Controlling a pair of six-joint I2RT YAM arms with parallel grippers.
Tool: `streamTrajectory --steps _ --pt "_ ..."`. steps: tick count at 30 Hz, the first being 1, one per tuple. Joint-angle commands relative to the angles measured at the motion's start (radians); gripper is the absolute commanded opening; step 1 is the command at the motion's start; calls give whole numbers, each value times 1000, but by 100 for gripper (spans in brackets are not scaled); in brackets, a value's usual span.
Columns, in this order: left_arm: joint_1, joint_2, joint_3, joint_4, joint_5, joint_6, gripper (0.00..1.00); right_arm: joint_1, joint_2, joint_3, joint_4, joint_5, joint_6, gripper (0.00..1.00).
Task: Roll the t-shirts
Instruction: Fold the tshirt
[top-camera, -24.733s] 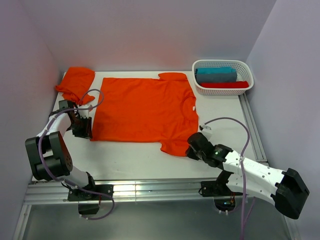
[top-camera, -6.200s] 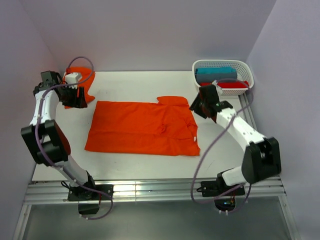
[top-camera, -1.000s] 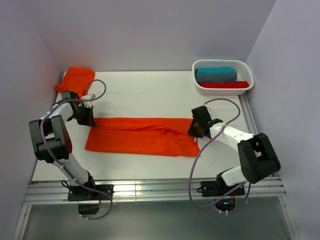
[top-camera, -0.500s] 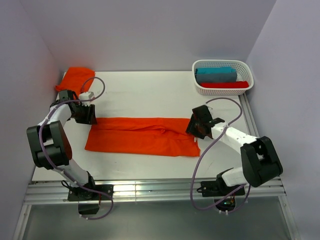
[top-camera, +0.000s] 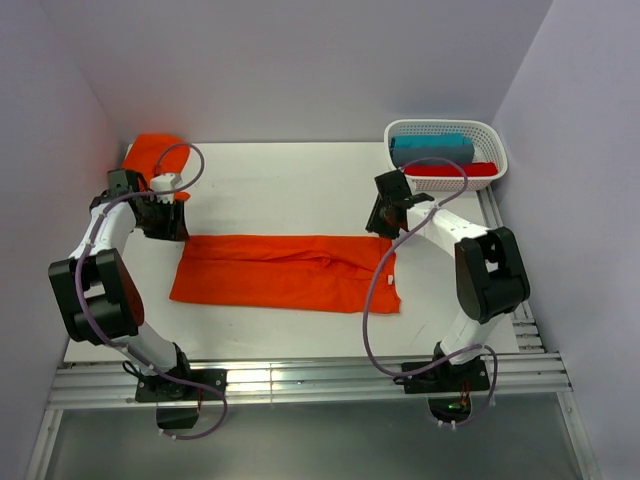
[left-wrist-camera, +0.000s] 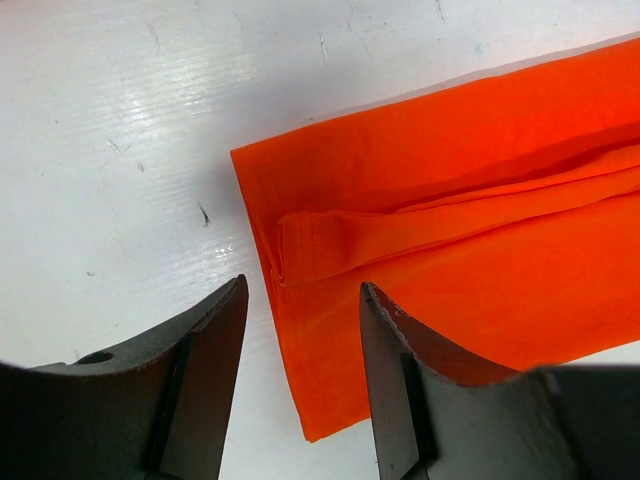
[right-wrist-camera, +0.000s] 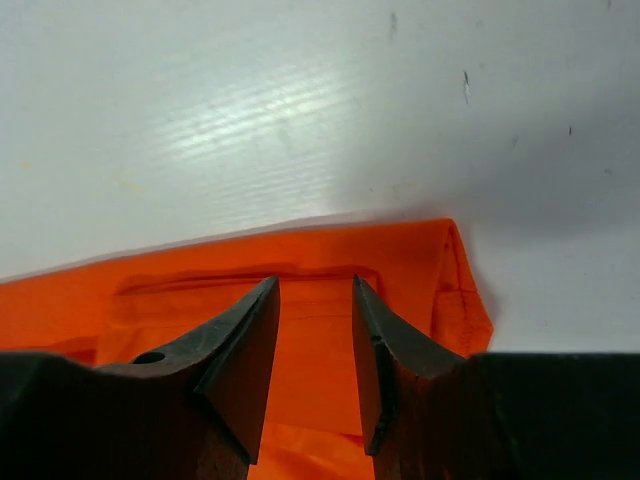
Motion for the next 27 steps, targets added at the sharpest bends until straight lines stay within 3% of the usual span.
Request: streamTrajectory --steps 1,22,25,27 --pt "3 -21 47 -27 13 21 54 -18 18 25 -35 -2 -16 42" --pt "3 -6 46 -24 25 15 53 -18 46 -77 53 -31 7 41" --pt "3 -1 43 -21 24 12 53 -17 41 -84 62 -37 10 34" --pt "3 0 41 -21 24 12 52 -18 32 -85 68 -43 12 22"
